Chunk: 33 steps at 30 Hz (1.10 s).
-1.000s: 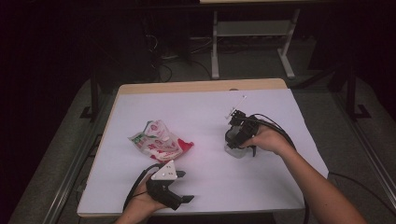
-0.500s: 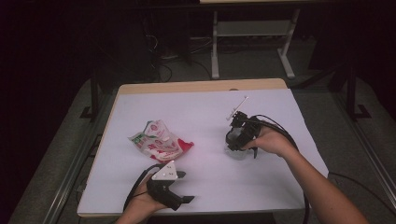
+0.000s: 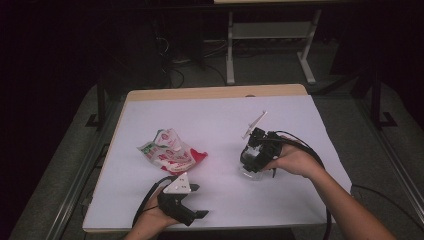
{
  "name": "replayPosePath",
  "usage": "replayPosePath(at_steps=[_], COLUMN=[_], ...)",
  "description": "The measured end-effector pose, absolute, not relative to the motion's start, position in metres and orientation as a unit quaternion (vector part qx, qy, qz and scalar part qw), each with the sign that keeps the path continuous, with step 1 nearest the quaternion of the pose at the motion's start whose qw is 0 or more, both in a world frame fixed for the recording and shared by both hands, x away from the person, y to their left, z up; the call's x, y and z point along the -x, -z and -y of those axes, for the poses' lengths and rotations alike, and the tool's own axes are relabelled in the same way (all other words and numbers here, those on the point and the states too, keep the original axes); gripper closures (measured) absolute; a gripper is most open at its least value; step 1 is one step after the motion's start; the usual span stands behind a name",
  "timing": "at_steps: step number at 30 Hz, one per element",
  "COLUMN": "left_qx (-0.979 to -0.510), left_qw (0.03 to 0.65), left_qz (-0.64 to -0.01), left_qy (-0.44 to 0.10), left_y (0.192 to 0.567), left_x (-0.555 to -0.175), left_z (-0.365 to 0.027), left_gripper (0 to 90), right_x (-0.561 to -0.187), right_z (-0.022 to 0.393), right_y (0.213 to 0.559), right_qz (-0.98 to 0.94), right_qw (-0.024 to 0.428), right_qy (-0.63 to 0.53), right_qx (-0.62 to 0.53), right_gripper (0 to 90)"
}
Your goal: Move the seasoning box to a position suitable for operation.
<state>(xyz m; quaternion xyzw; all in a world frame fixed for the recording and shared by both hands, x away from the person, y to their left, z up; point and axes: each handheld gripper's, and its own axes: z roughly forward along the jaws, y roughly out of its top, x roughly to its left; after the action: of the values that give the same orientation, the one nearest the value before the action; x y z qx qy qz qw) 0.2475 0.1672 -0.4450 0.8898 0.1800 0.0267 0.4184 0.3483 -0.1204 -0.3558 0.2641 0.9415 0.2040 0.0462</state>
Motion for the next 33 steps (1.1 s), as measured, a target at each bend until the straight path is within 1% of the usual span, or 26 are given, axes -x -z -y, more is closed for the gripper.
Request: replayPosePath(at_steps=[6, 19, 27, 33], left_qx=[-0.889, -0.89, -0.89, -0.891], left_qw=[0.42, 0.417, 0.417, 0.414], left_qz=[-0.182, -0.181, -0.184, -0.183], left_qy=[-0.026, -0.026, -0.023, -0.024], left_y=[0.446, 0.446, 0.447, 0.447], left_x=[-0.248, -0.248, -0.248, -0.249], left_z=[-0.167, -0.167, -0.166, -0.167], left_gripper=[13.0, 13.0, 13.1, 13.0], right_x=[-0.338, -0.318, -0.315, -0.312], right_z=[0.113, 0.09, 0.083, 0.076], right_y=[0.359, 0.366, 0.376, 0.38], right_qz=[-0.946, -0.959, -0.964, -0.967], right_qw=[0.034, 0.029, 0.024, 0.03], right_qy=[-0.21, -0.197, -0.189, -0.18], right_qx=[-0.243, -0.2, -0.186, -0.18], right_gripper=[15.2, 15.2, 15.2, 15.2])
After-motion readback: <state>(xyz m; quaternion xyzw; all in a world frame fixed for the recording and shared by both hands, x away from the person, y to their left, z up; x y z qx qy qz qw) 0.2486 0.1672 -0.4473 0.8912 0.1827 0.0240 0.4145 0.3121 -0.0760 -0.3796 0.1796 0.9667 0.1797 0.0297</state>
